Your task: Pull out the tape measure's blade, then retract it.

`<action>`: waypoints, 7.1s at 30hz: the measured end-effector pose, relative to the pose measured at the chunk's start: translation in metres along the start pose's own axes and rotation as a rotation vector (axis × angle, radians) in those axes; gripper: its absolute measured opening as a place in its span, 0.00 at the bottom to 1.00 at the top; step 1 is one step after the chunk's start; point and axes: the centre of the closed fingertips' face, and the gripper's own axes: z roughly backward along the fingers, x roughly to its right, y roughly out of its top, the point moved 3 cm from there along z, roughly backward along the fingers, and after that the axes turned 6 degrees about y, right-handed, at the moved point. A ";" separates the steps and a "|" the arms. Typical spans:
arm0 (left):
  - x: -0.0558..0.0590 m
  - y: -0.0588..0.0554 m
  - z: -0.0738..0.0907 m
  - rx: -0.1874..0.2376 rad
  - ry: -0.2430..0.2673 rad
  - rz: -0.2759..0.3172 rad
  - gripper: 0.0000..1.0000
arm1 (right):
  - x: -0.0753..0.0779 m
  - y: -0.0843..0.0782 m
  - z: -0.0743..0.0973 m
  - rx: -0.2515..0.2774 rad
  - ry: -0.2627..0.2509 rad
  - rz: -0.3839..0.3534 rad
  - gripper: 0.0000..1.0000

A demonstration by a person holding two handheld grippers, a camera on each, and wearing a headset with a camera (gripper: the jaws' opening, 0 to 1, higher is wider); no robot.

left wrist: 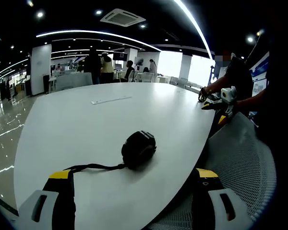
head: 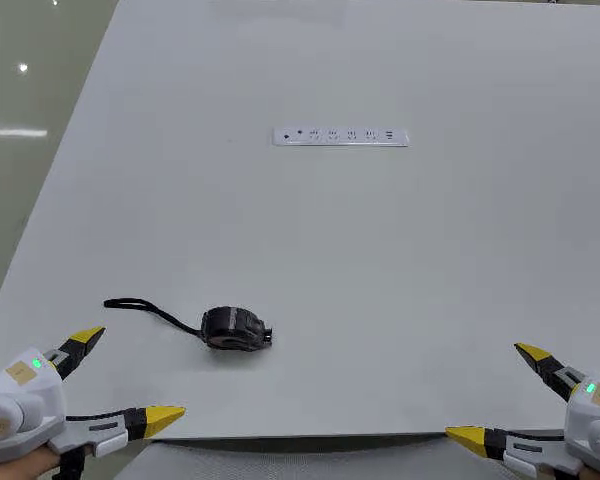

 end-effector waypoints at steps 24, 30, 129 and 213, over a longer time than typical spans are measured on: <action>0.005 0.009 -0.026 -0.194 -0.125 -0.284 0.96 | 0.015 0.024 -0.014 -0.033 0.061 0.101 0.99; 0.004 0.023 -0.050 -0.243 -0.192 -0.413 0.90 | 0.009 0.033 -0.031 -0.079 0.132 0.136 0.98; 0.040 0.012 -0.141 -0.550 -0.432 -0.797 0.30 | -0.117 0.081 -0.281 -0.317 0.574 0.510 0.15; 0.037 0.012 -0.136 -0.537 -0.412 -0.779 0.30 | -0.103 0.080 -0.263 -0.303 0.554 0.439 0.13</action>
